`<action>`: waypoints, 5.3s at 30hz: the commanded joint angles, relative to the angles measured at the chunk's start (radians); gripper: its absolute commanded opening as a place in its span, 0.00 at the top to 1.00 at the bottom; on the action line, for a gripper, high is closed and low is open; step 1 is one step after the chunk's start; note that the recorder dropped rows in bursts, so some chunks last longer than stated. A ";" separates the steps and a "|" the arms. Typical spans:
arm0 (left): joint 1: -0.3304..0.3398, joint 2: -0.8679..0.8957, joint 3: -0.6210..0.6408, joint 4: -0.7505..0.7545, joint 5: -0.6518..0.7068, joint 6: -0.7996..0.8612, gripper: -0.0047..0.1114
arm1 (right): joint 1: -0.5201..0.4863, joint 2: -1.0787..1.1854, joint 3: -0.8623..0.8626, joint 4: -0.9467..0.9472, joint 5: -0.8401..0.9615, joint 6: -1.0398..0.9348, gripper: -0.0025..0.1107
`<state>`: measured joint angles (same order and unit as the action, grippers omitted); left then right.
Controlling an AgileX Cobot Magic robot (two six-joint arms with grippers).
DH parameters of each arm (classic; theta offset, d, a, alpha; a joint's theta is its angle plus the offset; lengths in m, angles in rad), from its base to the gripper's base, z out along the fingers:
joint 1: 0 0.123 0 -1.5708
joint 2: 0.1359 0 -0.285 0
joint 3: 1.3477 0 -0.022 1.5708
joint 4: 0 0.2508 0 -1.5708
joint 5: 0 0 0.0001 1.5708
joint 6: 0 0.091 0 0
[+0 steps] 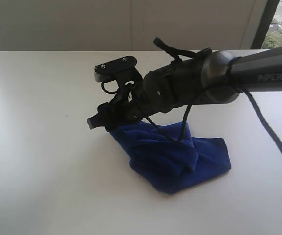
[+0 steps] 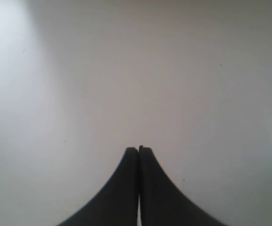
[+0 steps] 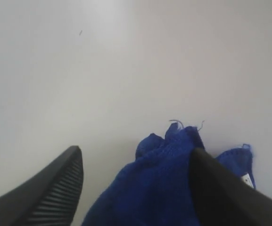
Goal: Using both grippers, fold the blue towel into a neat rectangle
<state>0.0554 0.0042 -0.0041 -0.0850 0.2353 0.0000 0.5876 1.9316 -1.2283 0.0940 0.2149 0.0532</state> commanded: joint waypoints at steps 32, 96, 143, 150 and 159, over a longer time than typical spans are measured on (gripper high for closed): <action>0.003 -0.004 0.004 -0.003 -0.002 0.000 0.96 | -0.041 -0.061 -0.056 -0.405 0.153 0.531 0.46; 0.003 -0.004 0.004 -0.003 -0.002 0.000 0.96 | -0.041 -0.291 -1.020 -0.157 0.632 0.050 0.98; 0.003 -0.004 0.004 -0.003 -0.002 0.000 0.96 | 0.108 0.251 -0.944 -0.136 0.817 0.073 0.98; 0.003 -0.004 0.004 -0.003 -0.002 0.000 0.96 | 0.170 0.400 -0.944 -0.132 0.792 0.081 0.96; 0.003 -0.004 0.004 -0.003 -0.002 0.000 0.96 | 0.193 0.458 -0.944 -0.131 0.780 0.090 0.48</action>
<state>0.0554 0.0042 -0.0041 -0.0850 0.2353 0.0000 0.7822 2.3999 -2.1748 -0.0304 1.0054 0.1366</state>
